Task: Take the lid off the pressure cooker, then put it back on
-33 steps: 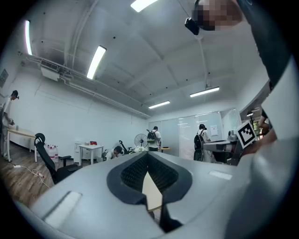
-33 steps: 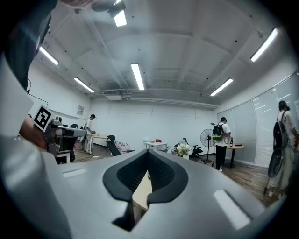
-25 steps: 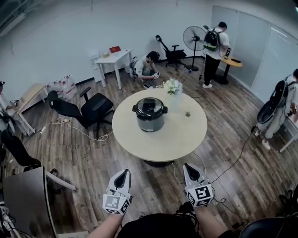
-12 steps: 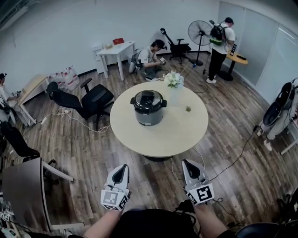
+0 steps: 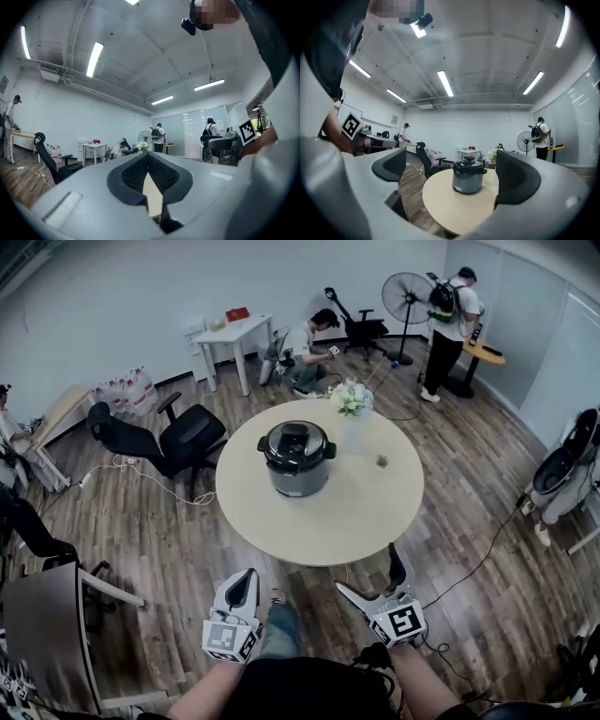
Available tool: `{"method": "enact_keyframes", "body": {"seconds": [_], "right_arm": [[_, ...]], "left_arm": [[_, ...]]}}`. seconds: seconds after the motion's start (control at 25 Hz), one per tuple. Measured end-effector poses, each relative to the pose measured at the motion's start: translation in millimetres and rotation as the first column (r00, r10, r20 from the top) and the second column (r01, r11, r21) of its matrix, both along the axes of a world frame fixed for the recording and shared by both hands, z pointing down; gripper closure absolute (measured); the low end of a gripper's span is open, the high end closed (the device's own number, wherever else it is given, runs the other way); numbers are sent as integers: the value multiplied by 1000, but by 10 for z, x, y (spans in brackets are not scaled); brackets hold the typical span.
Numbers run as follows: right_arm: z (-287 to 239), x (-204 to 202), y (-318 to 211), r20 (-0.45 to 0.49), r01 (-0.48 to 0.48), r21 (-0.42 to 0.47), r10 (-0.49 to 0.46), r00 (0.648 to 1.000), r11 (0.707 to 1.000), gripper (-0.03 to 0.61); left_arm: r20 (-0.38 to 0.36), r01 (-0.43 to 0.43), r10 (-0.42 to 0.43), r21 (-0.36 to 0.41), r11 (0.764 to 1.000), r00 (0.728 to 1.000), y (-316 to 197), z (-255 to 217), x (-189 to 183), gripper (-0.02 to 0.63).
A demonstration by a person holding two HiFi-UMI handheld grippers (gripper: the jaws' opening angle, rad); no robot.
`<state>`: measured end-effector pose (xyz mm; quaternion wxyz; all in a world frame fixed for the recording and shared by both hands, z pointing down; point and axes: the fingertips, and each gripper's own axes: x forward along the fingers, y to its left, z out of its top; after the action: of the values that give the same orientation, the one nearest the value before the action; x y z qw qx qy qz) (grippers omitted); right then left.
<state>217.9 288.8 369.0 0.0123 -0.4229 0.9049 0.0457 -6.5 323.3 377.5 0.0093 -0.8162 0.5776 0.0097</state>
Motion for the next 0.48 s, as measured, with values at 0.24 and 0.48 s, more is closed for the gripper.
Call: {"method": "enact_keyframes", "body": {"seconds": [0.24, 0.48], "right_arm": [[124, -216, -928, -40, -26, -34, 25, 999, 999, -18], [106, -645, -2142, -93, -48, -73, 41, 995, 996, -18]], "left_arm": [[-38, -43, 41, -40, 998, 998, -971, 352, -200, 614], [-35, -192, 189, -133, 972, 981, -2356, 989, -339, 25]]}}
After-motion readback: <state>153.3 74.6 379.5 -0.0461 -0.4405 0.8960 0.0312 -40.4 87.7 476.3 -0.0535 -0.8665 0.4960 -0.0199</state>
